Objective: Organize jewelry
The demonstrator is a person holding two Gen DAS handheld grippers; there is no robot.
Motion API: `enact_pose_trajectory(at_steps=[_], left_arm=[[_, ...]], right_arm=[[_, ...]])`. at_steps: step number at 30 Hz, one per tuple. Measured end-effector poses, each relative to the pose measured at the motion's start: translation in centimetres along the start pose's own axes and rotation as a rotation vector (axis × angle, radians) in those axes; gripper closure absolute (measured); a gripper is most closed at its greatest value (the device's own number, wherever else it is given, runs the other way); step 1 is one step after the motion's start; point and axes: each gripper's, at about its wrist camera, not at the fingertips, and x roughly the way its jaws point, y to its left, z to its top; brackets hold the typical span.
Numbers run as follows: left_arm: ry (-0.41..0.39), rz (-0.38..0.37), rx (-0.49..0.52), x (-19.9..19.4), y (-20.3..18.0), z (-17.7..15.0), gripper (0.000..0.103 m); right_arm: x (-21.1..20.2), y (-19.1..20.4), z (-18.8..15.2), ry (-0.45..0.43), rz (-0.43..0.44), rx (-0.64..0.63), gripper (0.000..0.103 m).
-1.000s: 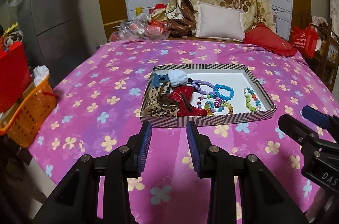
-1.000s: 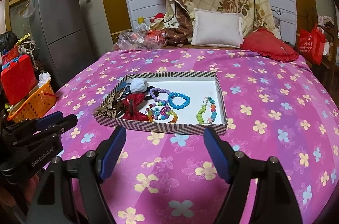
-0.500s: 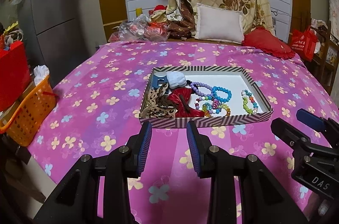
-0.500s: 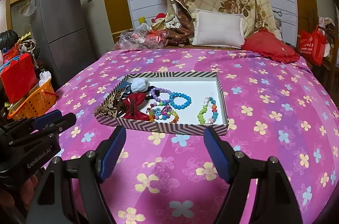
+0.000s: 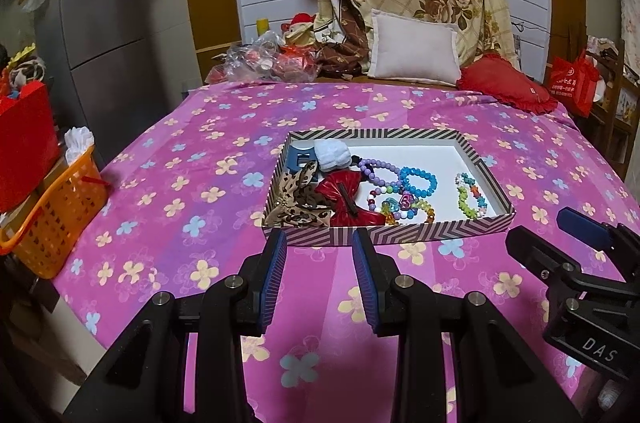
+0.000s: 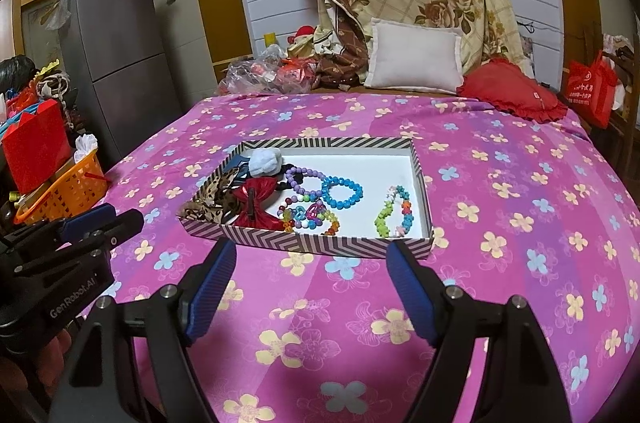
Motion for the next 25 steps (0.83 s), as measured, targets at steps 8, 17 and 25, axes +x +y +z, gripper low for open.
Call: enact_pose_trajectory(at_steps=[8, 17, 25], left_arm=[[0.013, -0.007, -0.007, 0.5, 0.0, -0.1, 0.065], [0.016, -0.012, -0.008, 0.9, 0.1, -0.2, 0.065], [0.043, -0.039, -0.035, 2.3, 0.8, -0.6, 0.065]], right_arm=[[0.6, -0.1, -0.2, 0.018, 0.004, -0.004, 0.022], [1.1, -0.2, -0.4, 0.024, 0.005, -0.002, 0.022], [1.9, -1.4, -0.6, 0.041, 0.012, 0.022, 0.022]])
